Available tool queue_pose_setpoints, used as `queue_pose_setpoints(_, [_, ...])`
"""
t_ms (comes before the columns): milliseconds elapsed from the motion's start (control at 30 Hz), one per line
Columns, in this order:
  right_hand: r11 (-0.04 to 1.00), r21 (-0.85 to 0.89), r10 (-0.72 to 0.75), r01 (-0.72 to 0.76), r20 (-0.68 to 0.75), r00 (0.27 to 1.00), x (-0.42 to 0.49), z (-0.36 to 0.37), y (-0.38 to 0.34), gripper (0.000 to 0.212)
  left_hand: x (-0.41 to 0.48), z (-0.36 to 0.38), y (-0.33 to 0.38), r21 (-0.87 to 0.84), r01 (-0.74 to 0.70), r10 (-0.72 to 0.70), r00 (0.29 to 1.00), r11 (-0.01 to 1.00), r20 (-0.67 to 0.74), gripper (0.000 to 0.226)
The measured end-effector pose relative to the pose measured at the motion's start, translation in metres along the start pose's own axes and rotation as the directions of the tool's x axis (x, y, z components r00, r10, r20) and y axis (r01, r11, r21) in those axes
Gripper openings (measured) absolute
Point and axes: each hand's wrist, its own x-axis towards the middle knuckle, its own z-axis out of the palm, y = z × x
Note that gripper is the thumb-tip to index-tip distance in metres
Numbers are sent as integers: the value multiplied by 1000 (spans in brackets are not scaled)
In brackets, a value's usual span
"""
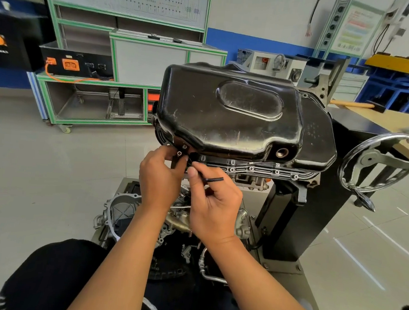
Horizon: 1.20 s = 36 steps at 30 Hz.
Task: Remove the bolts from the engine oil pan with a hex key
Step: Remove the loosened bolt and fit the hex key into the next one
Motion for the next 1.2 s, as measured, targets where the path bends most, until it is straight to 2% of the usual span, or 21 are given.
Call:
queue_pose_setpoints(200, [984, 64, 167, -166, -22, 986, -4, -4, 0, 15, -2, 0, -2, 32, -75, 75, 997, 997, 4, 13])
queue_pose_setpoints(300, [982, 38, 186, -185, -17, 982, -6, -8, 2, 21, -1, 1, 1, 39, -56, 56, 998, 998, -6, 7])
queue_pose_setpoints(400, [985, 13, 170, -170, 1, 985, -5, -10, 3, 22, -2, 3, 2, 58, -33, 34, 999, 998, -29, 4])
queue_pose_setpoints(533, [995, -78, 61, -60, 17, 998, -1, -7, 3, 15, -2, 3, 2, 27, -35, 35, 999, 999, -17, 7])
queue_pose_setpoints(700, [989, -148, -13, 25, 83, 996, 7, 2, 3, 17, -2, 1, 0, 7, -50, 50, 999, 999, 11, 13])
queue_pose_setpoints(900, [983, -175, -21, 47, 148, 989, 12, 8, 0, 16, -3, -4, 5, -29, -52, 53, 998, 998, 35, 27])
queue_pose_setpoints(1067, [975, -211, -30, 69, 182, 983, 9, 11, -2, 15, -1, -5, 2, -42, -63, 65, 997, 997, 44, 18])
queue_pose_setpoints(1200, [972, -226, -20, 61, 180, 983, 10, 12, -4, 16, -2, -7, 4, -31, -80, 81, 996, 996, 43, 21])
